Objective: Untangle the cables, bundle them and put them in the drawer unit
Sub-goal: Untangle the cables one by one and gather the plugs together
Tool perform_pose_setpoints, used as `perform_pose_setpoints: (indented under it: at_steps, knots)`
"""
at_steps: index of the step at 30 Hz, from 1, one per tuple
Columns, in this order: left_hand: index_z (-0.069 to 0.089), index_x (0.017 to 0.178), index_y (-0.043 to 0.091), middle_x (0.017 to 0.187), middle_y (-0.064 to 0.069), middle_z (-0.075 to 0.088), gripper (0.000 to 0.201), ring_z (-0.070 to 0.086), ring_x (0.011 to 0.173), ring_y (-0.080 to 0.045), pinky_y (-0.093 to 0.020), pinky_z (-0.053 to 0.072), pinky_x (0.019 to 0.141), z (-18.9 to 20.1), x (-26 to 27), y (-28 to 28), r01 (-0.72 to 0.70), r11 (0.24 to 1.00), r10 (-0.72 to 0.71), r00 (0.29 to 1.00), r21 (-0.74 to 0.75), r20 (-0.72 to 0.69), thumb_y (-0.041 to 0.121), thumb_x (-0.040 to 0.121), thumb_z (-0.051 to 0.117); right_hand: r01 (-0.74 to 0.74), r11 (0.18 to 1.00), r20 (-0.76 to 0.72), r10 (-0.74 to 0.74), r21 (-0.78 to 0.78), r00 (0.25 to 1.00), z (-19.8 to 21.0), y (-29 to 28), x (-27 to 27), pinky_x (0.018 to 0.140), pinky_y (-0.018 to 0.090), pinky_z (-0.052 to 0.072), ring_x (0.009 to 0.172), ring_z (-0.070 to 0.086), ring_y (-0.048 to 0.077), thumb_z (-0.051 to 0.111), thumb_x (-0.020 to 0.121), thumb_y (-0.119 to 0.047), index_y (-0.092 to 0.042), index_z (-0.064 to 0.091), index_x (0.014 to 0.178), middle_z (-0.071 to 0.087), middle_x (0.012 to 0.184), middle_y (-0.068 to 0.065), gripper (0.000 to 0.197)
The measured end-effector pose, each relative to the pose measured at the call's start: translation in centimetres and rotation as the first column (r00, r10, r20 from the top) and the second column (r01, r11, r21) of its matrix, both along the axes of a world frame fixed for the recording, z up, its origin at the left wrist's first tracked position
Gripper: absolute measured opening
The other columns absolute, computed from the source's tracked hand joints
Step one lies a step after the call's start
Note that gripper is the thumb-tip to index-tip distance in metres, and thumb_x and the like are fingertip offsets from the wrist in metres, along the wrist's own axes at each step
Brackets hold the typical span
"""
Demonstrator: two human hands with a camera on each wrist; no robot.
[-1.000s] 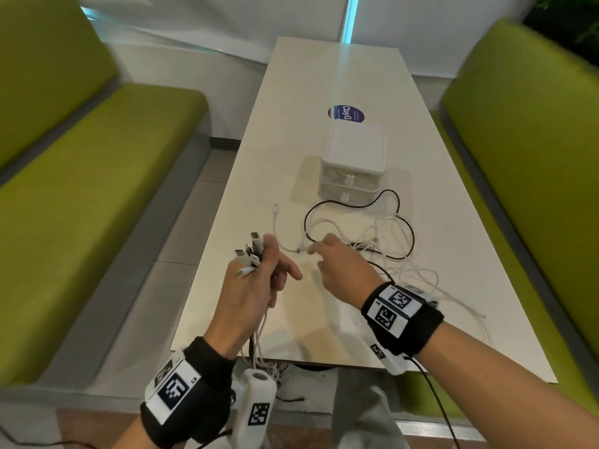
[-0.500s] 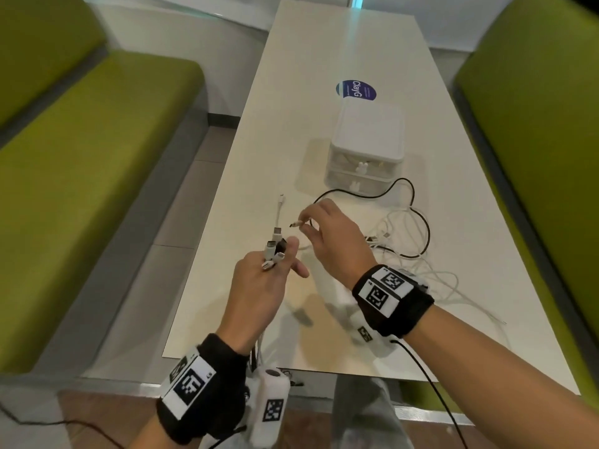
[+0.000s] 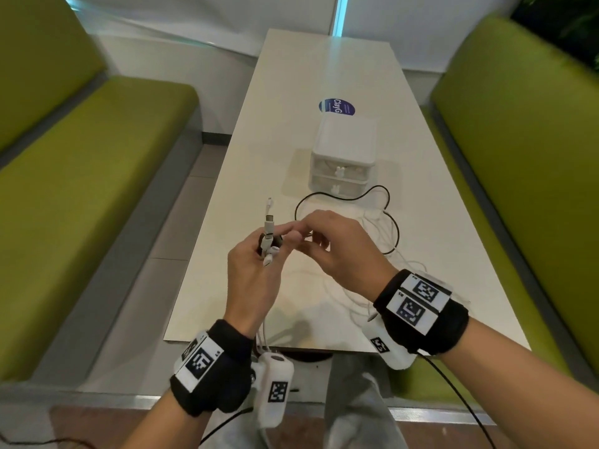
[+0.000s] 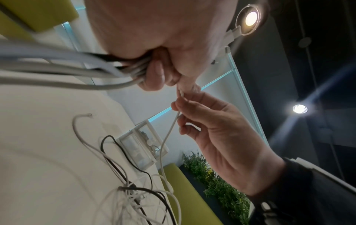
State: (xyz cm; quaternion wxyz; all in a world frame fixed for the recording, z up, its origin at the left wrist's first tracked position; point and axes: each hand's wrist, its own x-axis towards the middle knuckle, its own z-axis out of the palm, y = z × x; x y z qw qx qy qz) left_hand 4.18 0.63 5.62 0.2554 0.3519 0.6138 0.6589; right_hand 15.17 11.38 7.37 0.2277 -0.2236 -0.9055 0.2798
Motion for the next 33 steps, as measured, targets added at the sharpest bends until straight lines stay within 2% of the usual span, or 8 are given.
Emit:
perform_pose_setpoints:
  at_steps: [3,6,11,15,21,25,30,33]
  knots:
    - [0.073,0.101,0.016,0.084,0.002,0.071,0.019,0.061,0.071,-0.009,-0.016,0.045,0.064,0.1,0.6,-0.2,-0.037,0.999,0.038,0.996,0.013,-0.083,0.03,0.091,0.066,0.007,1.0,0.041,-0.007,0.009,0.999,0.0,-0.4,0.8,0.064,0.018,0.038,0.068,0.05,-0.004,0.058,0.096,-0.025,-0.024,0.061,0.101,0.068,0.104,-0.01,0.006]
    - [0.073,0.095,0.013,0.088,0.005,0.074,0.011,0.066,0.085,-0.007,-0.011,0.045,0.074,0.8,0.7,-0.5,-0.098,0.994,0.103,0.986,0.04,-0.134,0.02,0.092,0.066,0.035,0.999,0.115,-0.039,0.033,0.993,0.2,-0.4,1.2,0.059,0.017,0.031,0.061,0.047,-0.003,0.054,0.097,-0.03,-0.023,0.059,0.097,0.059,0.088,-0.015,0.009]
    - [0.072,0.085,0.028,0.076,0.008,0.067,0.032,0.042,0.046,-0.002,-0.024,0.029,0.052,1.0,-0.6,-1.8,-0.097,0.989,0.097,0.995,0.111,0.007,0.058,0.084,0.061,0.063,0.998,0.226,-0.059,-0.011,0.972,0.0,0.5,2.4,0.063,0.026,0.034,0.065,0.048,0.003,0.051,0.098,-0.034,-0.023,0.06,0.089,0.057,0.079,-0.01,0.017]
    - [0.065,0.075,0.026,0.046,0.014,0.039,0.015,0.022,0.038,-0.005,-0.016,0.021,0.041,1.2,-0.4,-2.2,-0.051,0.993,0.039,0.993,0.11,0.114,0.038,0.085,0.064,0.072,0.995,0.229,-0.056,-0.063,0.972,0.1,0.4,3.0,0.069,0.033,0.047,0.071,0.057,0.014,0.048,0.099,-0.032,-0.023,0.06,0.088,0.061,0.07,-0.008,0.019]
    - [0.068,0.108,0.009,0.054,0.018,0.055,0.031,0.048,0.047,0.005,-0.005,0.033,0.049,1.6,1.3,-1.3,0.125,0.989,-0.124,0.992,0.075,-0.012,0.024,0.081,0.069,-0.025,0.997,0.103,0.032,-0.073,0.994,0.8,-0.8,2.8,0.062,0.025,0.041,0.064,0.051,0.01,0.05,0.1,-0.031,-0.018,0.062,0.089,0.06,0.069,-0.008,0.021]
    - [0.071,0.097,0.011,0.054,0.022,0.056,0.019,0.051,0.05,0.008,-0.003,0.035,0.05,1.5,2.4,-0.7,0.126,0.992,-0.125,0.991,0.016,-0.05,0.016,0.096,0.053,-0.067,0.997,0.122,0.072,-0.046,0.99,0.4,-1.0,3.1,0.065,0.007,0.034,0.071,0.047,-0.005,0.053,0.099,-0.029,-0.016,0.071,0.091,0.06,0.078,-0.018,0.025]
    - [0.072,0.092,0.009,0.048,0.014,0.047,0.034,0.044,0.045,0.005,-0.01,0.029,0.05,0.9,2.0,-1.0,0.072,0.997,-0.072,0.997,-0.022,-0.027,0.024,0.101,0.043,-0.031,0.999,0.242,0.034,-0.018,0.97,0.1,-0.5,4.2,0.06,0.015,0.033,0.061,0.047,-0.003,0.048,0.1,-0.034,-0.019,0.07,0.093,0.049,0.062,-0.023,0.028]
    - [0.069,0.08,0.016,0.066,0.007,0.065,0.042,0.034,0.041,0.0,-0.016,0.025,0.044,0.5,1.4,-1.1,0.057,0.998,-0.058,0.998,0.005,0.03,0.04,0.099,0.041,-0.04,0.999,0.313,0.039,-0.003,0.949,-0.4,-0.4,4.5,0.058,0.023,0.039,0.056,0.049,0.002,0.044,0.1,-0.043,-0.023,0.067,0.086,0.048,0.053,-0.014,0.034]
